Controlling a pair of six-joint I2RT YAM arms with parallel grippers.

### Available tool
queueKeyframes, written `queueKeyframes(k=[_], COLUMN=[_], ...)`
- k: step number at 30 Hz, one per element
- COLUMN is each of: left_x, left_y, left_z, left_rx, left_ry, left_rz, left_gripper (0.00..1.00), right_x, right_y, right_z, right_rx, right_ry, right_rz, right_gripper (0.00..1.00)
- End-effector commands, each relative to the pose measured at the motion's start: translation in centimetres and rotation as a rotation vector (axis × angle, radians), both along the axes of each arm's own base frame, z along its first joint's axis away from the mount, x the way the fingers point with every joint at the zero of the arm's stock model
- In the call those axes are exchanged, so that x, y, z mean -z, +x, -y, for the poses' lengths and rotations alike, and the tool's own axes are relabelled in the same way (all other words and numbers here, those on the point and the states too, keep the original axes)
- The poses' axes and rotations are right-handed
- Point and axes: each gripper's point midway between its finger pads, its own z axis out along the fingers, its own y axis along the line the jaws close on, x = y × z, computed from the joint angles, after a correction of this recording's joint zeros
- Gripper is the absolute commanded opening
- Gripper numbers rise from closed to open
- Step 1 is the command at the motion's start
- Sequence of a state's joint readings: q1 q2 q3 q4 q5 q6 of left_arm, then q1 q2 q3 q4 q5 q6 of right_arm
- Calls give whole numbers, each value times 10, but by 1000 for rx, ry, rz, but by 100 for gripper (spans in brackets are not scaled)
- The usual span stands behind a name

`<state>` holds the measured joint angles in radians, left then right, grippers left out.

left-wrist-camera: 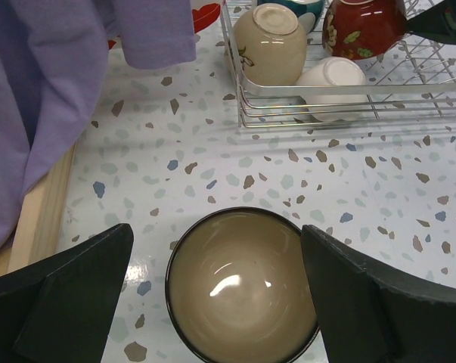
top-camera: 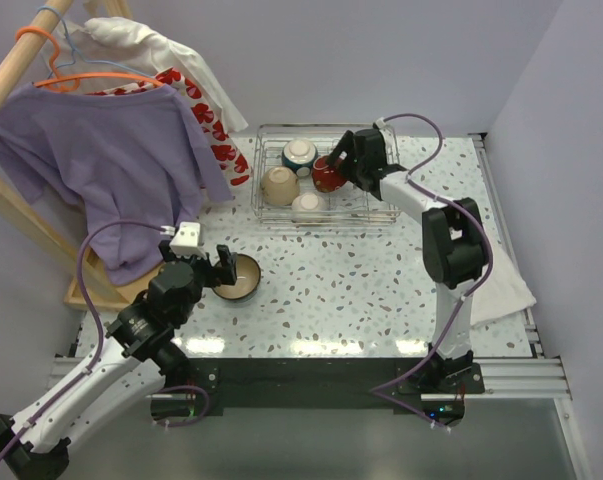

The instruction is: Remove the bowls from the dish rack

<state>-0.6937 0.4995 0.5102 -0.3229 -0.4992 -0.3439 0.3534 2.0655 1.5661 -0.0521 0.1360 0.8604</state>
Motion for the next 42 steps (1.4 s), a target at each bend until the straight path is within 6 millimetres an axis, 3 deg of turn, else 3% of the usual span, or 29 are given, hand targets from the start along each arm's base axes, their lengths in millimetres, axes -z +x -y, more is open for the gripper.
queueKeyframes(k=[1, 3, 8, 12, 18, 23, 29, 35, 42], left_x=[-21, -21, -20, -20, -19, -16, -17, -16, -22], left_y=[4, 4, 4, 4, 6, 7, 8, 11, 19], left_z=[0, 0, 2, 2, 6, 12, 16, 18, 42], left_rx=[-3, -2, 6, 8, 24, 57, 91, 130, 256], left_ry=[-21, -22, -20, -19, -8, 5, 25, 81, 135], left_rz=[48, 48, 46, 44, 43, 38, 67, 126, 183], left_gripper=[98, 98, 98, 97, 97, 98, 98, 99, 100], right_x=[-25, -28, -43, -60, -86, -103, -119, -127, -147], right_y=[11, 8, 1, -2, -9, -14, -24, -45, -71], right_z=[-2, -1, -3, -3, -8, -9, -5, -1, 8], right_rx=[11, 10, -15, -29, -71, -96, -108, -128, -172], right_ry=[40, 41, 44, 59, 77, 78, 62, 76, 29], right_rz=[68, 74, 92, 133, 179, 206, 231, 238, 256], right_gripper=[83, 77, 54, 31, 8, 1, 0, 0, 0])
